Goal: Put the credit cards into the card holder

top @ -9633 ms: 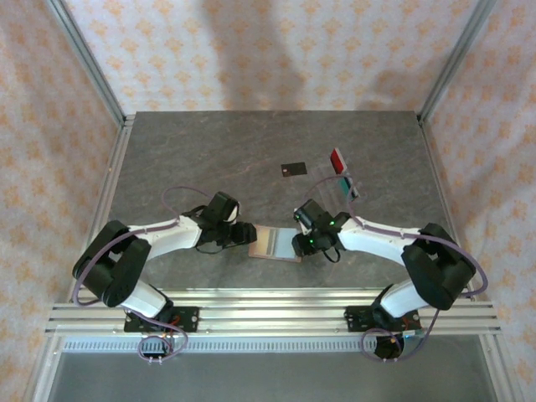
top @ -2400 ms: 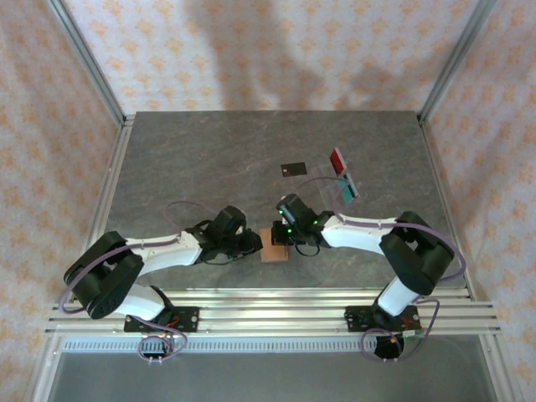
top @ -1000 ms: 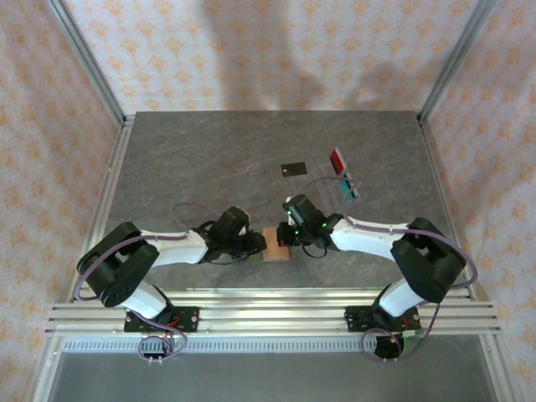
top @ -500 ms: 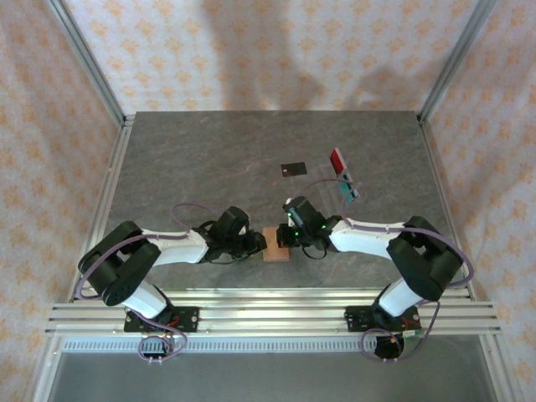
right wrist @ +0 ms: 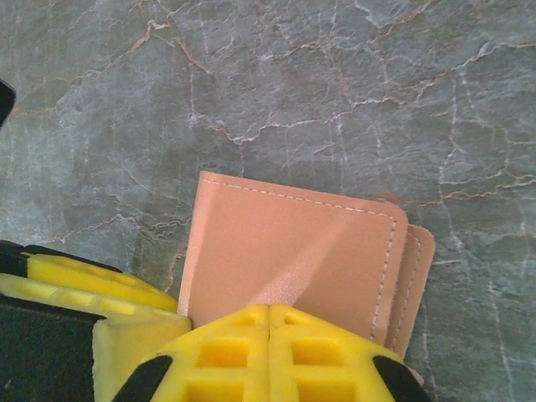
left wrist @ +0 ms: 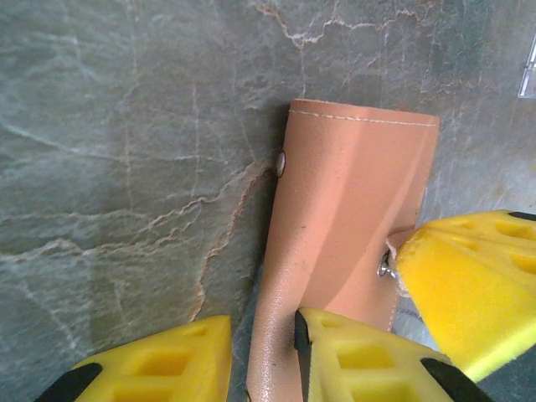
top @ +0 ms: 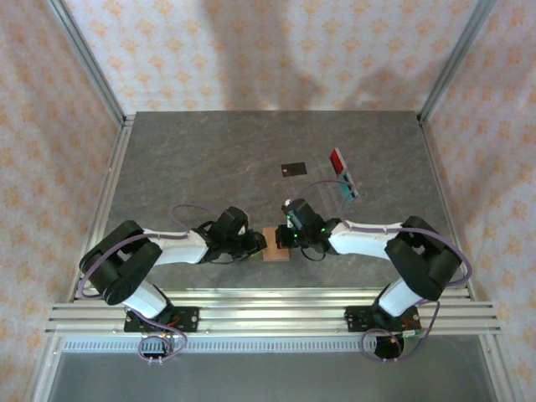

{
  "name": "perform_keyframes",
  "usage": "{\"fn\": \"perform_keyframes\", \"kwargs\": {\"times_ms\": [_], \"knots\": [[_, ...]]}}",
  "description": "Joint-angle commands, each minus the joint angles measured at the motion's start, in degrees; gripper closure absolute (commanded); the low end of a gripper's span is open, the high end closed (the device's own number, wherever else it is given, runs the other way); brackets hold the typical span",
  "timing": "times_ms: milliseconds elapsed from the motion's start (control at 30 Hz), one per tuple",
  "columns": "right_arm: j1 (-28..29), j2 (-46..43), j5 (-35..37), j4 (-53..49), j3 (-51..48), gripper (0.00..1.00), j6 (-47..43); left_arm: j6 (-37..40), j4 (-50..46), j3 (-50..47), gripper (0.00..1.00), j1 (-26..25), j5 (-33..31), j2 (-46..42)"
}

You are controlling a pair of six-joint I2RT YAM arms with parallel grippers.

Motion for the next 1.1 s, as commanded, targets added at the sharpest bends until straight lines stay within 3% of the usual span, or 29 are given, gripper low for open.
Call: {"fn": "perform_keyframes", "kwargs": {"times_ms": [0,300,533,833,1067], "knots": [[1.04,0.49,2.13,-0.66,-2.2,1.0,0.0,-1.05,4.52,-0.91,0.73,-0.94,0.69,3.97],[2.68,-2.82,4.59,7.95,-11.35,1.0,-3.45,-1.14,3.61,-0.56,0.73,-0.86,-0.78,3.78],[2.94,-2.57,1.83,15.1,-16.56,1.0,-7.22,-1.08,3.2,0.8,0.73,-0.77,-0.41,4.45],[5.58,0.48,4.03,5.49,-11.01,1.0,-12.11,0.45,0.91,0.81,0.73,-0.68,-0.75,0.26],[5.58,-2.82,5.82,1.77,-8.74,0.86,-12.21,3.32,-5.07,1.92,0.72,-0.7,-2.35,-3.82]]}}
